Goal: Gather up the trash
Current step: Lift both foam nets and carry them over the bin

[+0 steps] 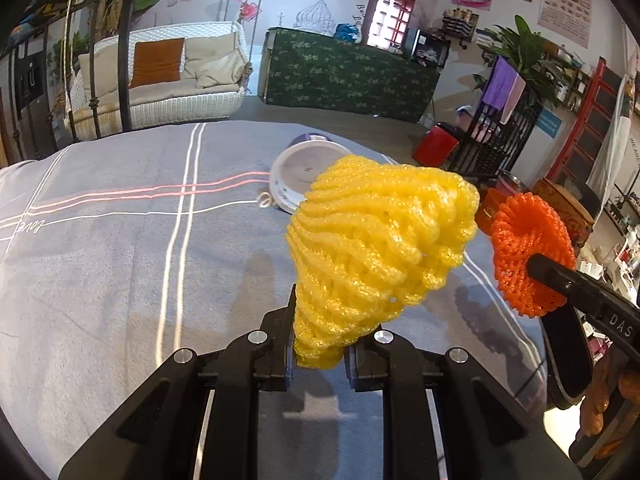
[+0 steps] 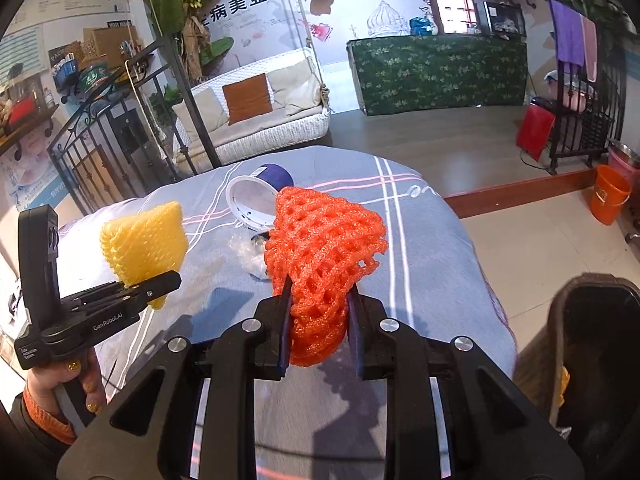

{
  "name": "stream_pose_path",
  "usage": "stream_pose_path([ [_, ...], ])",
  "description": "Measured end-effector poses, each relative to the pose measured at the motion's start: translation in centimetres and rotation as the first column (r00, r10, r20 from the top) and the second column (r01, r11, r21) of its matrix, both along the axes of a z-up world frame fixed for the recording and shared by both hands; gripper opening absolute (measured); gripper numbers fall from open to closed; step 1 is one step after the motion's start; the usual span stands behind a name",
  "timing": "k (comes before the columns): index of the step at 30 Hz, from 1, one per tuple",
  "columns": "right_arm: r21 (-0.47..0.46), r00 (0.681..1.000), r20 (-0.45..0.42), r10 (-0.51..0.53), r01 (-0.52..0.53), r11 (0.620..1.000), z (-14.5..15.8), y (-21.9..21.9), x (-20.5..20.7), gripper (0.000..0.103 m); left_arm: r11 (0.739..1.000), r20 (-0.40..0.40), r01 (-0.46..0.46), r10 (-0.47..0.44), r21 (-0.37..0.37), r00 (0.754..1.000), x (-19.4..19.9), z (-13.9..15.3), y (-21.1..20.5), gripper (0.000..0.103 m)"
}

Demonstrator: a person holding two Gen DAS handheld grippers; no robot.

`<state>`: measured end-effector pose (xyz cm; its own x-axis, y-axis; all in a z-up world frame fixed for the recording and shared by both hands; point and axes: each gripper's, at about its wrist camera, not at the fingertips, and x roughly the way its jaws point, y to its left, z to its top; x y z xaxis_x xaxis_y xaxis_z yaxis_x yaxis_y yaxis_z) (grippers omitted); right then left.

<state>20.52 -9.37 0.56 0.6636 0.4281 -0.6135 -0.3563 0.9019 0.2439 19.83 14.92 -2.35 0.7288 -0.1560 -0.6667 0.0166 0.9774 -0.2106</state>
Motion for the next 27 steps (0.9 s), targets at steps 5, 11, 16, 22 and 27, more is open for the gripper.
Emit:
stream_pose_path([
  [5, 0.001, 0.999, 0.009, -0.037, 0.037, 0.999, 0.1, -2.4, -2.1, 0.023, 0.999, 0.019, 0.038, -0.037, -0.006, 0.999, -1.2, 0.3, -1.9, 0.018],
  [11, -0.011, 0.996, 0.007, -0.088, 0.088, 0.996, -0.4, -5.2, -3.9, 0.023, 0.995, 0.040, 0.096, -0.096, -0.012, 0.995, -2.0, 0.5, -4.5, 0.018],
  [16, -0.016, 0.987, -0.008, -0.160, 0.160, 0.987, -0.9, -8.2, -5.1, 0.023, 0.987, 0.058, 0.160, -0.160, -0.002, 0.986, -2.1, 0.8, -6.9, 0.018],
  [22, -0.020, 0.968, -0.016, -0.249, 0.248, 0.968, -1.2, -11.7, -6.0, 0.023, 0.975, 0.070, 0.222, -0.221, -0.012, 0.973, -2.7, 0.8, -9.9, 0.018],
  [27, -0.024, 0.949, -0.019, -0.314, 0.314, 0.949, -1.1, -14.3, -6.0, 0.023, 0.964, 0.084, 0.266, -0.264, -0.015, 0.961, -2.9, 1.1, -12.1, 0.018],
])
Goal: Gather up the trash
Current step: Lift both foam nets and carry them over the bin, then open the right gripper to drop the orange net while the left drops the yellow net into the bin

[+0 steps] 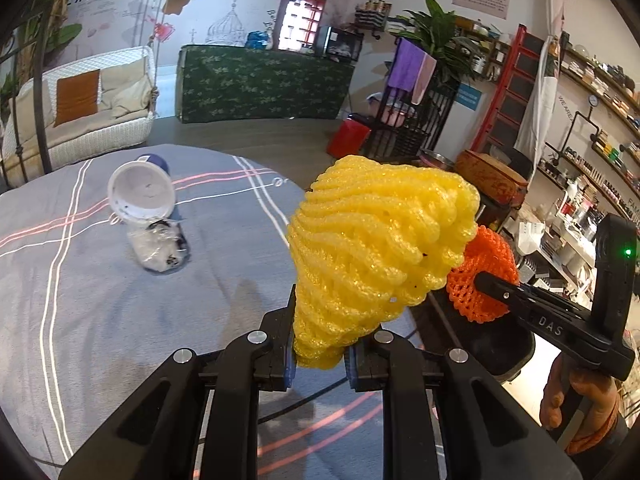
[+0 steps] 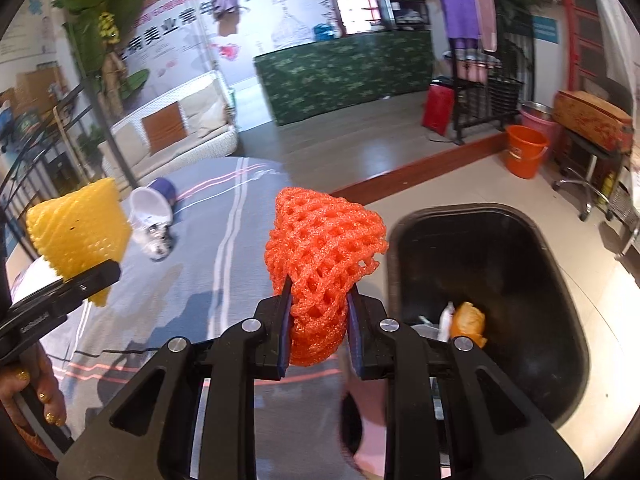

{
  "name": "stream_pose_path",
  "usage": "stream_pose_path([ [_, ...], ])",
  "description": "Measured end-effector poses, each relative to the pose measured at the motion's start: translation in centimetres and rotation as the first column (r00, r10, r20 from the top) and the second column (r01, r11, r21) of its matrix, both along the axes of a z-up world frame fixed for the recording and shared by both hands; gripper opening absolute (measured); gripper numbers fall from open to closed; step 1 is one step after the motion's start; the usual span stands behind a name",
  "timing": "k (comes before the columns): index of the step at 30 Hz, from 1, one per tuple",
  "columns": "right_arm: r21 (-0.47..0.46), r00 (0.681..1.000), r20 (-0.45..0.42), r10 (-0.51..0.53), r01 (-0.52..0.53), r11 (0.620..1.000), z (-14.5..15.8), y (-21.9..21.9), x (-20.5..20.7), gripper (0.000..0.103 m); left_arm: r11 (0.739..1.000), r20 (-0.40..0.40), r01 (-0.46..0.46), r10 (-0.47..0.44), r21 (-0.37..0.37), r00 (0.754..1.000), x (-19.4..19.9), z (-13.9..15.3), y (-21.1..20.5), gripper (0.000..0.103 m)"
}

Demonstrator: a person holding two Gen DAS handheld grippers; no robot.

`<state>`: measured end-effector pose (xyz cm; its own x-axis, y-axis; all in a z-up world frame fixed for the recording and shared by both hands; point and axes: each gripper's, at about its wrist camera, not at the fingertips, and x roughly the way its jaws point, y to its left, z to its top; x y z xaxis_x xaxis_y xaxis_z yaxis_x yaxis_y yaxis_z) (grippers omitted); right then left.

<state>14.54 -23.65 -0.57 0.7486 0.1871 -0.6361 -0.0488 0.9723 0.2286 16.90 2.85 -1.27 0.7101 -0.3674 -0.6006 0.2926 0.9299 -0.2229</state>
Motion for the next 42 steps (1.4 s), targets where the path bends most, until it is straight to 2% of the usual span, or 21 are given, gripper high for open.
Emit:
stream_pose_path([
  [9, -0.021, 0.993, -0.012, -0.116, 0.115, 0.993, -0.6, -4.3, 0.0, 0.023, 0.998, -0.006, 0.058, -0.058, -0.003, 0.998, -0.4, -0.1, -3.1, 0.018],
  [16, -0.078, 0.971, -0.083, -0.223, 0.217, 0.973, -3.4, -6.9, 0.6, 0.023, 0.993, -0.010, 0.119, -0.119, -0.009, 0.993, -0.2, -0.2, -5.4, 0.018],
  [19, -0.069, 0.957, -0.137, -0.257, 0.249, 0.966, -4.9, -8.0, 0.8, 0.035, 0.988, -0.017, 0.151, -0.151, -0.008, 0.988, 0.0, -0.5, -6.6, 0.018],
  [20, -0.056, 0.955, -0.145, -0.260, 0.254, 0.965, -5.3, -8.3, 0.7, 0.043, 0.987, -0.020, 0.159, -0.159, -0.009, 0.987, 0.0, -0.5, -6.9, 0.018],
  [21, -0.053, 0.951, -0.149, -0.272, 0.267, 0.962, -5.6, -8.6, 0.6, 0.059, 0.985, -0.024, 0.170, -0.170, -0.012, 0.985, -0.1, -0.6, -7.3, 0.018],
  [22, -0.056, 0.946, -0.150, -0.287, 0.282, 0.958, -5.8, -8.9, 0.5, 0.065, 0.983, -0.028, 0.183, -0.183, -0.014, 0.983, 0.0, -0.6, -7.8, 0.018],
  [29, -0.034, 0.935, -0.121, -0.334, 0.332, 0.943, -5.3, -10.3, -0.5, 0.067, 0.964, -0.058, 0.265, -0.266, -0.023, 0.962, 0.3, -1.1, -11.0, 0.018],
  [36, -0.034, 0.927, -0.092, -0.363, 0.361, 0.932, -4.6, -11.4, -1.4, 0.068, 0.938, -0.062, 0.347, -0.346, 0.001, 0.936, -0.2, -1.9, -14.7, 0.018],
  [39, -0.048, 0.922, -0.077, -0.380, 0.377, 0.925, -4.3, -11.8, -1.7, 0.077, 0.928, -0.078, 0.372, -0.372, -0.010, 0.925, 0.1, -2.2, -15.8, 0.018],
  [42, -0.051, 0.916, -0.071, -0.396, 0.393, 0.918, -4.1, -12.7, -2.1, 0.077, 0.918, -0.087, 0.396, -0.394, 0.000, 0.915, 0.4, -2.5, -17.0, 0.018],
])
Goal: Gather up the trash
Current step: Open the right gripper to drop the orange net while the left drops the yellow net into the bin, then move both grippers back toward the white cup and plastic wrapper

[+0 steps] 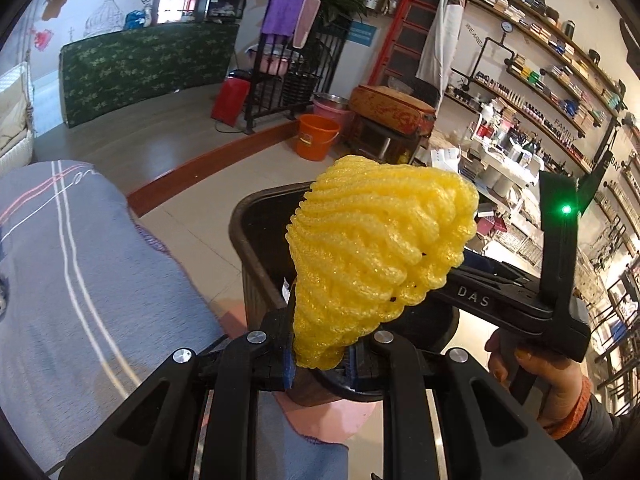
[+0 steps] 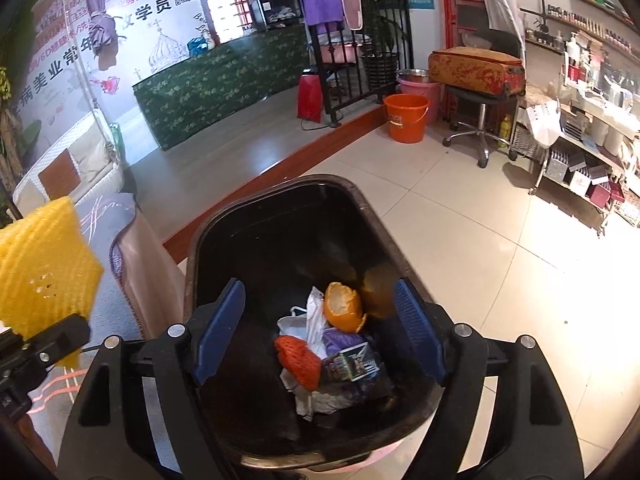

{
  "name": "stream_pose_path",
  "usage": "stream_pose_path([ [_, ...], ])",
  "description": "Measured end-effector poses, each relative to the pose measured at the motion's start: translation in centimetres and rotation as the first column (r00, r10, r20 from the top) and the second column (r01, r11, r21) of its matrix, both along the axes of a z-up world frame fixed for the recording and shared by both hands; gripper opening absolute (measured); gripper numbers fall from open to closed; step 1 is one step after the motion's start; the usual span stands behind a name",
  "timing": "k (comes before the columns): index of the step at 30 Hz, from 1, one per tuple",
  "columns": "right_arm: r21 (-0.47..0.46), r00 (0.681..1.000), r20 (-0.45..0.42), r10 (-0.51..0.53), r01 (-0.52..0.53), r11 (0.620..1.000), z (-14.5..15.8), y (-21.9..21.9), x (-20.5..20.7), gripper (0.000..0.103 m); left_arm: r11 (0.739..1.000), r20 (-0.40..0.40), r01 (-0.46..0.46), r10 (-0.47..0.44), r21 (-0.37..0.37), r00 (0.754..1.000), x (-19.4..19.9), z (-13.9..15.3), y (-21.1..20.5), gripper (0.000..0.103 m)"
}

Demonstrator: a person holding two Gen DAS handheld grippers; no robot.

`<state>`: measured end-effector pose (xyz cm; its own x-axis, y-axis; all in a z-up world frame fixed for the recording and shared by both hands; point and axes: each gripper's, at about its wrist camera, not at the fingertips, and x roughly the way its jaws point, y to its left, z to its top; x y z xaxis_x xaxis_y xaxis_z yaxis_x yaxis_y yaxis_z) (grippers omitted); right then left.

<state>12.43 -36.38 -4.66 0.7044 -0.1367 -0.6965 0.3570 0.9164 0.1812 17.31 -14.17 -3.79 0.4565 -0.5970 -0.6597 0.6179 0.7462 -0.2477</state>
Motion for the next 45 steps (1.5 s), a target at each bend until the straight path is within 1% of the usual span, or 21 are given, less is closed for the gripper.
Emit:
stream_pose_path([
  [7, 0.004, 0.999, 0.008, -0.050, 0.050, 0.999, 0.1, -1.8, -0.8, 0.077, 0.997, -0.016, 0.065, -0.064, 0.036, 0.998, 0.4, -1.1, -3.1, 0.018],
  [11, -0.005, 0.998, 0.013, -0.069, 0.069, 0.998, 0.1, -2.5, -1.4, 0.077, 0.995, -0.032, 0.095, -0.093, 0.039, 0.995, 0.8, -1.4, -4.2, 0.018],
  [14, -0.002, 0.996, 0.012, -0.084, 0.084, 0.996, 0.1, -3.2, -1.5, 0.077, 0.992, -0.059, 0.117, -0.114, 0.046, 0.992, 1.0, -2.0, -5.4, 0.018],
  [17, 0.003, 0.995, 0.011, -0.095, 0.095, 0.995, 0.1, -3.6, -1.7, 0.077, 0.990, -0.066, 0.132, -0.128, 0.056, 0.990, 1.1, -2.2, -6.3, 0.018],
  [18, 0.001, 0.995, 0.011, -0.098, 0.098, 0.995, 0.1, -3.7, -1.7, 0.077, 0.989, -0.071, 0.136, -0.132, 0.059, 0.989, 1.3, -2.2, -6.4, 0.019],
  [20, -0.006, 0.995, 0.009, -0.103, 0.103, 0.995, 0.2, -3.8, -1.8, 0.077, 0.987, -0.092, 0.149, -0.143, 0.062, 0.985, 1.4, -2.6, -6.9, 0.030],
  [22, -0.006, 0.994, 0.008, -0.107, 0.107, 0.994, 0.3, -3.8, -1.9, 0.077, 0.988, -0.100, 0.145, -0.139, 0.052, 0.985, 1.5, -2.6, -7.0, 0.060],
  [23, -0.007, 0.994, 0.007, -0.109, 0.109, 0.994, 0.3, -3.8, -1.9, 0.077, 0.989, -0.099, 0.141, -0.137, 0.039, 0.986, 1.6, -2.5, -7.1, 0.065],
  [24, 0.000, 0.993, 0.009, -0.115, 0.115, 0.993, 0.3, -4.0, -1.9, 0.077, 0.989, -0.098, 0.142, -0.138, 0.038, 0.986, 1.5, -2.5, -7.1, 0.067],
  [27, 0.001, 0.992, 0.009, -0.123, 0.123, 0.992, 0.4, -4.1, -2.0, 0.077, 0.988, -0.079, 0.146, -0.142, 0.044, 0.987, 1.0, -2.6, -6.8, 0.078],
  [29, -0.005, 0.991, 0.016, -0.133, 0.133, 0.991, 0.5, -4.1, -2.0, 0.078, 0.990, -0.063, 0.129, -0.125, 0.060, 0.990, 1.0, -2.5, -6.7, 0.081],
  [30, -0.007, 0.990, 0.022, -0.140, 0.140, 0.990, 0.6, -4.2, -2.0, 0.081, 0.991, -0.063, 0.120, -0.116, 0.065, 0.991, 1.1, -2.5, -6.6, 0.083],
  [32, -0.017, 0.987, 0.035, -0.157, 0.158, 0.987, 1.1, -4.6, -2.0, 0.081, 0.992, -0.062, 0.097, -0.093, 0.078, 0.994, 1.2, -2.4, -6.2, 0.085],
  [35, -0.009, 0.984, 0.039, -0.175, 0.176, 0.984, 1.3, -5.3, -2.0, 0.083, 0.992, -0.032, 0.059, -0.055, 0.109, 0.998, 1.4, -2.0, -5.2, 0.089],
  [37, -0.004, 0.982, 0.040, -0.182, 0.182, 0.983, 1.3, -5.4, -2.1, 0.084, 0.991, -0.016, 0.040, -0.038, 0.124, 0.999, 1.6, -1.8, -4.5, 0.093],
  [39, -0.001, 0.983, 0.040, -0.179, 0.180, 0.984, 1.3, -5.3, -2.0, 0.084, 0.990, -0.003, 0.023, -0.022, 0.139, 1.000, 1.7, -1.5, -3.8, 0.094],
  [40, -0.001, 0.984, 0.038, -0.174, 0.174, 0.985, 1.2, -5.1, -1.8, 0.084, 0.989, 0.006, 0.013, -0.014, 0.145, 1.000, 1.7, -1.3, -3.4, 0.097],
  [45, 0.002, 0.991, 0.032, -0.129, 0.129, 0.992, 1.0, -3.5, -0.9, 0.085, 0.985, 0.062, -0.022, 0.012, 0.171, 0.998, 1.6, -0.4, -1.3, 0.097],
])
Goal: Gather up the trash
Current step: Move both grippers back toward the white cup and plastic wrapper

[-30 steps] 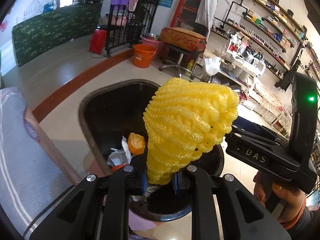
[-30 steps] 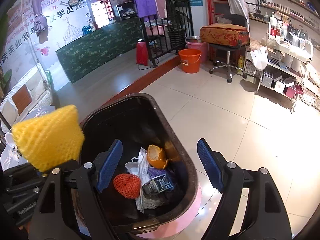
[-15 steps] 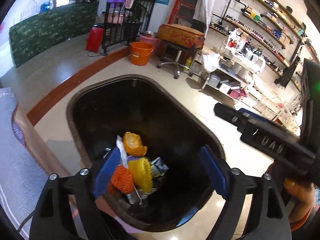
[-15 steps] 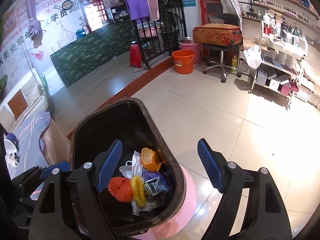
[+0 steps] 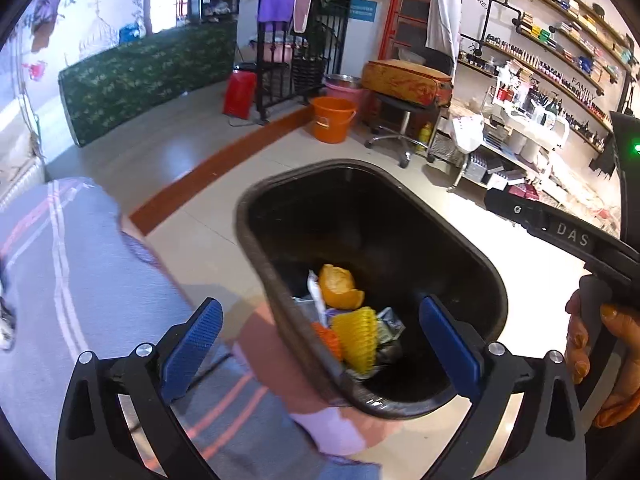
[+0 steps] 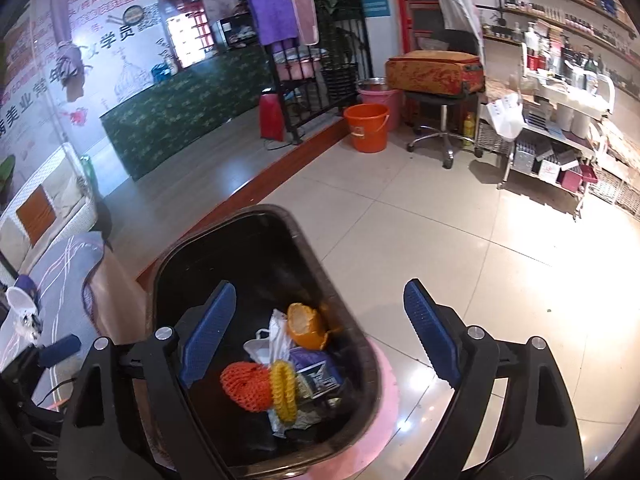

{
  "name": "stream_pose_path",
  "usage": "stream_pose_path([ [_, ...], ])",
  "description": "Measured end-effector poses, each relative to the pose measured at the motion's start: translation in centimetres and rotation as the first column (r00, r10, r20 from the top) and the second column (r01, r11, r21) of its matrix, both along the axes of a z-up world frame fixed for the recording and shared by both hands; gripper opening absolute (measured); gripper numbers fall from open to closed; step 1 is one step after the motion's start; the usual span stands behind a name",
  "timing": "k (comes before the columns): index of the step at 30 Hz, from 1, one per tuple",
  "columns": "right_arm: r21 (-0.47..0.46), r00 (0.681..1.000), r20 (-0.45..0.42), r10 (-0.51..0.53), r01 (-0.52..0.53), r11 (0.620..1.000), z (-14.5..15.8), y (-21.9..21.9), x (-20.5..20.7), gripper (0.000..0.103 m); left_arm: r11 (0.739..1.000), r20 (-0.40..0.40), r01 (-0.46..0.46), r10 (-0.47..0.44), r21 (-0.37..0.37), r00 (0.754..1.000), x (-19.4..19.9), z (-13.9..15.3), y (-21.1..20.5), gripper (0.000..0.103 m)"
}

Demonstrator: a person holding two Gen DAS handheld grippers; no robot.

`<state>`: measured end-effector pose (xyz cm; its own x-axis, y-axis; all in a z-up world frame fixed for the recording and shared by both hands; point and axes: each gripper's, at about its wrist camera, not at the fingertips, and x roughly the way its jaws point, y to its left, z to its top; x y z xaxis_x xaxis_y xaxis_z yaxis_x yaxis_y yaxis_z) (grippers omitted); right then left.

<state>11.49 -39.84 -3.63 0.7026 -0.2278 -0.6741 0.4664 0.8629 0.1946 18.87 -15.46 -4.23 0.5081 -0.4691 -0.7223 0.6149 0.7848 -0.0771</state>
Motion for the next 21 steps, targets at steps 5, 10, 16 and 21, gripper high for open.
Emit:
stream_pose_path([
  [5, -0.001, 0.998, -0.003, 0.061, -0.061, 0.998, 0.0, 2.1, 1.3, 0.086, 0.999, 0.050, -0.038, 0.036, 0.032, 0.998, 0.2, 0.7, 2.5, 0.097],
  [10, 0.006, 0.991, -0.004, 0.134, -0.134, 0.991, 0.1, 4.9, 2.7, 0.087, 0.993, 0.030, -0.115, 0.116, -0.007, 0.993, 0.8, 1.2, 6.0, 0.097],
  [16, 0.002, 0.961, -0.014, 0.275, -0.275, 0.962, 0.2, 10.2, 4.7, 0.087, 0.969, 0.067, -0.246, 0.245, 0.011, 0.967, 0.6, 1.5, 11.2, 0.097],
  [21, 0.010, 0.920, -0.020, 0.391, -0.391, 0.920, 0.1, 14.4, 6.4, 0.087, 0.925, 0.063, -0.380, 0.380, -0.017, 0.923, 0.2, 1.6, 16.7, 0.097],
])
